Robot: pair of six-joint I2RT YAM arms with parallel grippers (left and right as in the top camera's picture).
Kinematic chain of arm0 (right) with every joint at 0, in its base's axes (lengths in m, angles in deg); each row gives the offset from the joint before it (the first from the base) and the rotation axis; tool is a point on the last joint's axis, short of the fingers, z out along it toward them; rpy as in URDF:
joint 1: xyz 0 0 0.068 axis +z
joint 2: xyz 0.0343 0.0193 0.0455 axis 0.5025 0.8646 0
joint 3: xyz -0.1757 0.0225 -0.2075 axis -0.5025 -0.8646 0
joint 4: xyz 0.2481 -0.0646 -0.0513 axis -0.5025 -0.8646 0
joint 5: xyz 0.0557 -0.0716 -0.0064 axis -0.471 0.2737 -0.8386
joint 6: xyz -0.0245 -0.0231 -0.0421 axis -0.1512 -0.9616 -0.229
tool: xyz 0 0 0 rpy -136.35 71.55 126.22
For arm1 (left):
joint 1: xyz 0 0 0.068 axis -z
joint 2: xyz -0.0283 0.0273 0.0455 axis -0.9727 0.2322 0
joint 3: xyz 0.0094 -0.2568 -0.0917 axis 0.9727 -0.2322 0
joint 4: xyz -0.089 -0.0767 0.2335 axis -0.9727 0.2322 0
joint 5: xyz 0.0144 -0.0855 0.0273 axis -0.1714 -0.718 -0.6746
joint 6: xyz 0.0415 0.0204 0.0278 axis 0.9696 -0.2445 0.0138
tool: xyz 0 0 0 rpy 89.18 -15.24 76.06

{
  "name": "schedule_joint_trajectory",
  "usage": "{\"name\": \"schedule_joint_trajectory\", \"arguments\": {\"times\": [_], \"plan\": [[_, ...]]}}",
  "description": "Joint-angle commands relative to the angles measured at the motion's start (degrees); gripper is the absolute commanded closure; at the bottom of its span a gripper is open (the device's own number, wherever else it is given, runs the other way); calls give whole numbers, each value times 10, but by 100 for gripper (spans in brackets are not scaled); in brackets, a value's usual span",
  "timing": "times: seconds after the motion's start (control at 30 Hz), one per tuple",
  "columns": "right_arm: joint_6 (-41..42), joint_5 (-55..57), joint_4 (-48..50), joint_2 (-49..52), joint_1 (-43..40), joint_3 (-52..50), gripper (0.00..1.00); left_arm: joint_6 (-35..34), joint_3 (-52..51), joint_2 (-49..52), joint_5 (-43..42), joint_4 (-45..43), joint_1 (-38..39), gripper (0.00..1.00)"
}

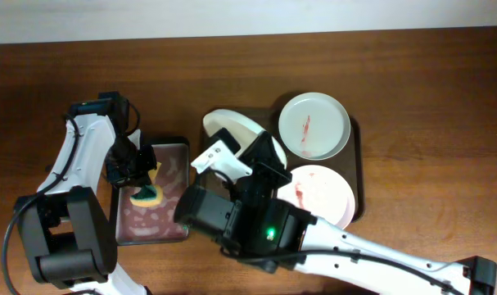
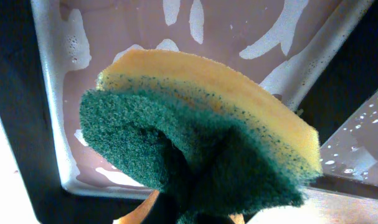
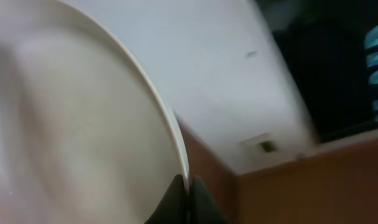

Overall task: Clean dirty plates on tray and stack at the side
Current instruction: 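Carry the plate right and set it on the table with right gripper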

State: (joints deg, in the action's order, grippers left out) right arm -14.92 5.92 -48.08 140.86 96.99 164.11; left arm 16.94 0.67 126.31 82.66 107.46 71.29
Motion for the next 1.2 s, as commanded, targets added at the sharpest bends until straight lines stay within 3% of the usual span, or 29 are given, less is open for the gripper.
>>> {"name": "schedule_joint_trajectory", "arguments": {"times": [0.0, 0.17, 0.23, 0.33, 0.5, 0.63, 0.8, 0.97, 1.17], "plan": [[87, -242, 2, 1, -84, 9, 96, 10, 0, -10, -8, 0, 0, 100], [115, -635, 3, -13, -300, 24, 96, 10, 0, -10, -9, -1, 0, 100], [119, -729, 1, -24, -374, 28, 96, 10, 0, -10, -9, -1, 0, 100], [134, -908, -13, -36, -569, 29, 96, 10, 0, -10, -9, 1, 0, 100], [96, -940, -99, -6, -888, 21, 96, 10, 0, -10, -9, 2, 0, 100], [75, -940, -122, 63, -1060, 19, 96, 10, 0, -10, -9, 3, 0, 100], [75, -910, -109, 157, -1123, 19, 96, 10, 0, -10, -9, 3, 0, 100], [66, -858, -106, 245, -1101, 15, 96, 10, 0, -10, -9, 3, 0, 100], [46, -809, -92, 252, -1068, 1, 94, 10, 0, -10, -9, 3, 0, 100]]}}
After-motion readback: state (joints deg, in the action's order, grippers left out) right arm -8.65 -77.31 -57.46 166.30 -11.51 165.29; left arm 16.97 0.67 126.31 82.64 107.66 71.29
